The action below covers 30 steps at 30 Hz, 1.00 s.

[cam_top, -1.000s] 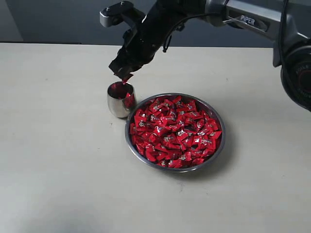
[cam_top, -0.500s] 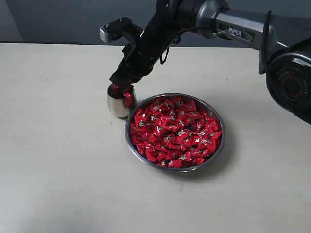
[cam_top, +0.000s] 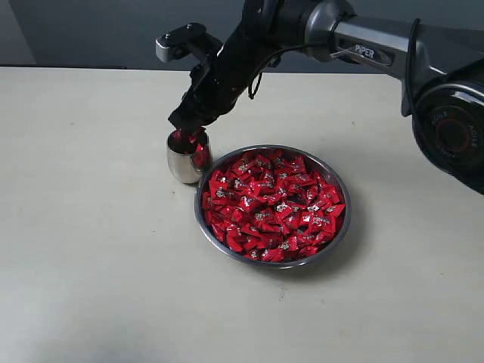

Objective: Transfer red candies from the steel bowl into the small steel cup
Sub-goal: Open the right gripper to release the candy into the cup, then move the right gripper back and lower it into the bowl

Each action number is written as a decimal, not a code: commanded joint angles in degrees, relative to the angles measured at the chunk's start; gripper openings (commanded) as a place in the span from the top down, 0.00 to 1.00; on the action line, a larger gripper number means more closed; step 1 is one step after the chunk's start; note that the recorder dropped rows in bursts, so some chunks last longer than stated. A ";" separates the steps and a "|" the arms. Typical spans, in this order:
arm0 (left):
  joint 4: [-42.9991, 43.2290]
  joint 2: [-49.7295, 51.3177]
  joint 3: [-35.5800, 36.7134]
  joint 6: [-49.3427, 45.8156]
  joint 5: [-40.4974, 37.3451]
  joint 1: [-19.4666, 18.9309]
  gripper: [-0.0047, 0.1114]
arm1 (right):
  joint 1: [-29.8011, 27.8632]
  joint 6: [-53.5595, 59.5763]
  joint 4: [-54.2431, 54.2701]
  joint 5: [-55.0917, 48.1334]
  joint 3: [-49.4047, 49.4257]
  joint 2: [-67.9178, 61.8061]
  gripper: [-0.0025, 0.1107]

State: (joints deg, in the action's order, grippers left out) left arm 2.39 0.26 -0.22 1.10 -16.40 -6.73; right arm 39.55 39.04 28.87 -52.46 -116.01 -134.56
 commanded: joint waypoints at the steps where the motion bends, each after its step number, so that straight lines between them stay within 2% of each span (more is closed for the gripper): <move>1: 0.05 -0.26 0.22 0.05 0.10 -0.03 0.96 | -0.07 0.42 0.07 0.52 -0.29 0.31 0.67; 3: 0.05 -0.26 0.22 0.05 0.10 -0.03 0.96 | -0.07 0.09 0.07 0.52 -0.29 0.31 0.57; 6: 0.05 -0.26 0.22 0.05 0.10 -0.03 0.96 | -0.07 -0.04 0.07 0.64 -0.29 0.31 0.57; 11: 0.05 -0.26 0.22 0.05 0.10 -0.03 0.96 | -0.07 -0.04 0.07 0.07 -0.29 0.54 0.77; 14: 0.05 -0.26 0.22 0.05 0.10 -0.03 0.96 | -0.07 -0.39 -0.99 -1.03 -0.29 1.75 0.98; 18: 0.05 -0.26 0.22 0.05 0.10 -0.03 0.96 | -0.17 -8.23 -5.77 0.88 -0.29 3.19 0.98; 22: 0.05 -0.26 0.22 0.05 0.10 -0.03 0.96 | -0.25 -9.40 -4.80 5.12 0.15 5.13 0.98; 25: 0.05 -0.26 0.22 0.05 0.10 -0.03 0.96 | -0.86 -10.56 -4.49 10.76 7.37 8.80 0.98; 30: 0.05 -0.26 0.22 0.05 0.10 -0.03 0.96 | -5.15 -8.43 -0.76 19.98 26.95 18.64 0.98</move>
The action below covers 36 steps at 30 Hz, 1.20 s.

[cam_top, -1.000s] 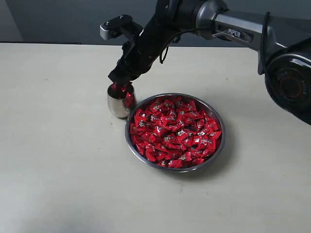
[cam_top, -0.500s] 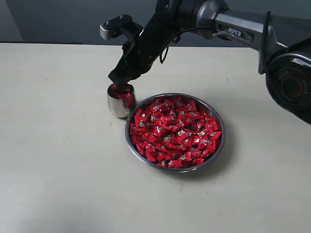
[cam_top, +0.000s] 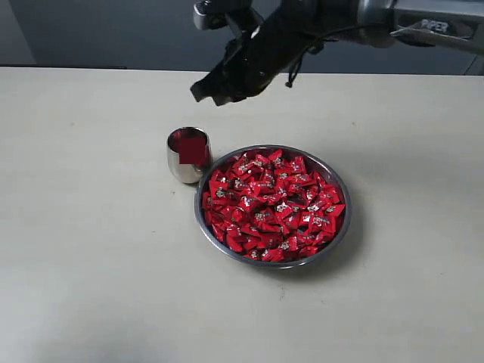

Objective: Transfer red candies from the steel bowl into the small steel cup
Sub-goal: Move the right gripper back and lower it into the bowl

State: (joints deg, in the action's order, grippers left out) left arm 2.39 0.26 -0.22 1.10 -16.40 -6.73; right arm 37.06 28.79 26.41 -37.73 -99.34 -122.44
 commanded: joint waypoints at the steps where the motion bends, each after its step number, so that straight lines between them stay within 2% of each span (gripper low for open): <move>1: 0.05 -0.26 0.22 0.05 0.10 -0.03 0.96 | -3.08 2.11 1.70 5.68 12.32 7.97 0.98; 4: 0.05 -0.26 0.22 0.05 0.10 -0.03 0.96 | -5.10 2.24 1.70 8.87 20.90 14.41 0.98; 9: 0.05 -0.26 0.22 0.05 0.10 -0.03 0.96 | -5.68 2.24 1.85 9.60 28.02 19.06 0.98; 15: 0.05 -0.26 0.22 0.05 0.10 -0.03 0.96 | -5.68 2.73 -5.07 2.00 30.25 20.34 0.98; 19: 0.05 -0.26 0.22 0.05 0.10 -0.03 0.96 | -5.68 3.38 -8.88 2.13 30.25 20.34 0.98; 27: 0.05 -0.26 0.22 0.05 0.10 -0.03 0.96 | -5.68 24.20 -9.44 3.21 30.25 20.34 0.98; 31: 0.05 -0.26 0.22 0.05 0.10 -0.03 0.96 | -5.68 21.78 -8.90 5.16 30.25 20.34 0.98; 36: 0.05 -0.26 0.22 0.05 0.10 -0.03 0.96 | -5.68 8.86 -9.73 6.93 29.37 19.08 0.98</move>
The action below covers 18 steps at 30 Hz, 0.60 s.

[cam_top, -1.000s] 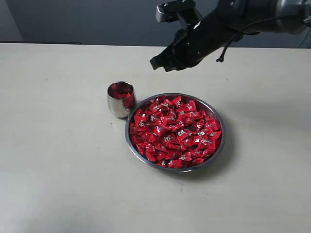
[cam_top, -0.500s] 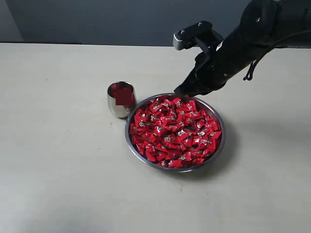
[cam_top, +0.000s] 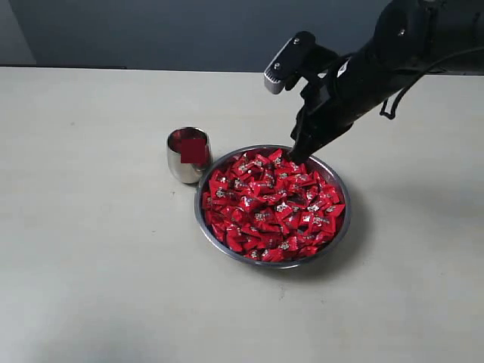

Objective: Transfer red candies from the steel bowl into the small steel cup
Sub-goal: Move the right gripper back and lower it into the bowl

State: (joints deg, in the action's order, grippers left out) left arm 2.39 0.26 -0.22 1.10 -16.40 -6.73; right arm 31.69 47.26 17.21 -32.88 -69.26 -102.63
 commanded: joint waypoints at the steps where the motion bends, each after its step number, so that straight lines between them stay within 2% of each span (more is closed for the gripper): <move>1: 0.05 -0.26 0.22 0.05 0.10 -0.03 0.96 | -0.31 -13.32 -2.22 1.24 -1.63 -1.52 0.98; 6: 0.05 -0.26 0.22 0.05 0.10 -0.03 0.96 | -0.31 -24.43 -9.27 -11.69 -9.46 -6.96 0.98; 18: 0.05 -0.26 0.22 0.05 0.10 -0.03 0.96 | -0.21 -33.76 -11.69 -31.76 -27.84 -16.17 0.98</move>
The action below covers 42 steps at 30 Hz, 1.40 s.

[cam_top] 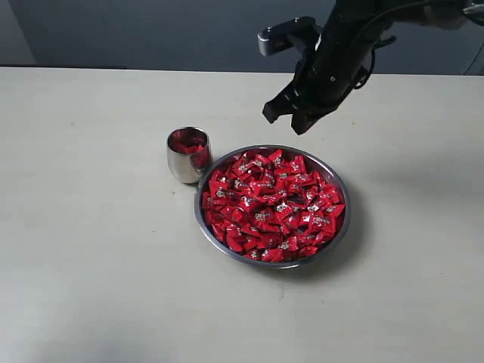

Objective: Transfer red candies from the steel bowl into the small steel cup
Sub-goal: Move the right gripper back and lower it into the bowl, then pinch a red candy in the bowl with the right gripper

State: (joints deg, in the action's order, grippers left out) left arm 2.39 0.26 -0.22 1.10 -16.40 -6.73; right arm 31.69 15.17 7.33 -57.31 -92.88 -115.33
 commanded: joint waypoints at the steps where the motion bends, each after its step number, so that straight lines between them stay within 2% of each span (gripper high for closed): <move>1: 0.05 -0.26 0.22 0.05 0.10 -0.03 0.96 | -0.21 -1.92 -1.90 -7.84 -4.50 -4.23 0.98; 6: 0.05 -0.26 0.22 0.05 0.10 -0.03 0.96 | -0.07 -2.03 0.21 -7.99 -4.50 -6.89 0.98; 29: 0.05 -0.26 0.22 0.05 0.10 -0.03 0.96 | 1.07 -2.06 -2.79 -7.94 -4.50 -9.55 0.98; 32: 0.05 -0.26 0.22 0.05 0.10 -0.03 0.96 | 1.07 -2.06 -2.79 -8.81 -4.50 -9.55 0.89; 37: 0.05 -0.26 0.22 0.05 0.10 -0.03 0.96 | 1.07 -2.38 -2.79 -9.30 -4.50 -9.55 0.61; 39: 0.05 -0.26 0.22 0.05 0.10 -0.03 0.96 | 1.07 -3.49 -2.79 -9.30 -4.50 -9.55 0.58; 42: 0.05 -0.26 0.22 0.05 0.10 -0.03 0.96 | 1.07 -3.47 -1.86 -9.16 -4.50 -9.60 0.61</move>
State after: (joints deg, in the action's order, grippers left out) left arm 2.39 0.26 -0.22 1.10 -16.40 -6.73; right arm 32.80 12.18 4.93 -66.29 -97.15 -125.06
